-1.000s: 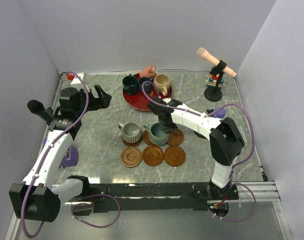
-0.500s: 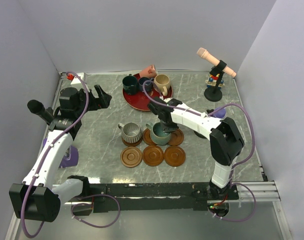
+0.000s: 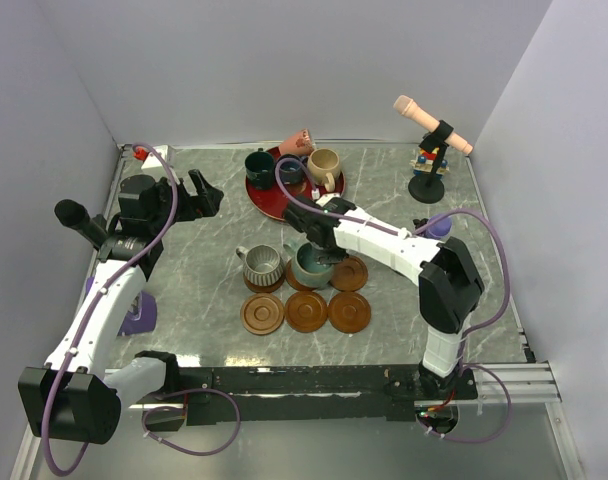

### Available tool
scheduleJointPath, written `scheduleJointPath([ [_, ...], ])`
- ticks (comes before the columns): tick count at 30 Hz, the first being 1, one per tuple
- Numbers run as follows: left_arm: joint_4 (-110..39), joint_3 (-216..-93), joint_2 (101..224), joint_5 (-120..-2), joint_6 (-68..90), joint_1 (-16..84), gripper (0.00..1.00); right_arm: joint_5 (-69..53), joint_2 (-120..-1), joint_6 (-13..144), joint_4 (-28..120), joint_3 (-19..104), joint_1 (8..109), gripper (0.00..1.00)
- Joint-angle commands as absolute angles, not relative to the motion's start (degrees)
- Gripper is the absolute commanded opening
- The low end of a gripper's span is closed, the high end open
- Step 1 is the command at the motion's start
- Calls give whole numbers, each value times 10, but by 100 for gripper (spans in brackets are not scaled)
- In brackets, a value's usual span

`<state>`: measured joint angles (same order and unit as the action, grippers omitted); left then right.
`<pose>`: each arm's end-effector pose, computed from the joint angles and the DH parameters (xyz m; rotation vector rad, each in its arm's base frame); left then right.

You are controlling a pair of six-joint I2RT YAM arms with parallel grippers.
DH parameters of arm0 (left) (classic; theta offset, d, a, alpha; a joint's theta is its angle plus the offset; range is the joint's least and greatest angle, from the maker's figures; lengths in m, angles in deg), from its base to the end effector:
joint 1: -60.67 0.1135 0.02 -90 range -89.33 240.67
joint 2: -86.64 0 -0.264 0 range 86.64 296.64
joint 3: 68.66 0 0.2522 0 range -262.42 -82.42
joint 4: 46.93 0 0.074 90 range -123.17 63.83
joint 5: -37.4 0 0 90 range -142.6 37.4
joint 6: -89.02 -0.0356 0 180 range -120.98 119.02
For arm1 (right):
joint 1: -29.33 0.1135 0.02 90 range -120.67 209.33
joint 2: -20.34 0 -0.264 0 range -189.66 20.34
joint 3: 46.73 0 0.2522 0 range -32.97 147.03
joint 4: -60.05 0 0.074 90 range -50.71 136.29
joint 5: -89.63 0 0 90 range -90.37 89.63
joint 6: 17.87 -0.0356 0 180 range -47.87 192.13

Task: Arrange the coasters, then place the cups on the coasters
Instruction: Pick up the cup from the coaster, then place the cup on the coaster.

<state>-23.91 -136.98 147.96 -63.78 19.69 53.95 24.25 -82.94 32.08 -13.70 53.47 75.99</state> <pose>0.2458 -0.0359 0.3458 -0.0903 1.8740 -0.5116 0.2556 0.2493 0.2533 -0.0869 2.6740 -0.2124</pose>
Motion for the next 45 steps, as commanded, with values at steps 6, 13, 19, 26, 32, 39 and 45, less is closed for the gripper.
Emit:
scheduleJointPath([
  [6,-260,-1373,1476,-649,198,538,97,271,-843,295,-137,585,772,0],
  [13,-261,-1373,1476,-648,197,538,97,273,-857,296,-128,588,773,0],
  [19,-260,-1373,1476,-649,197,538,97,269,-871,296,-123,595,773,0],
  [26,-261,-1373,1477,-649,197,538,97,268,-886,295,-121,602,773,0],
  [32,-260,-1373,1476,-649,197,538,97,270,-893,295,-121,604,774,0],
  [39,-261,-1373,1477,-651,198,538,96,278,-896,296,-128,605,775,5],
  [45,-261,-1373,1475,-652,198,538,97,275,-896,299,-125,605,775,15],
])
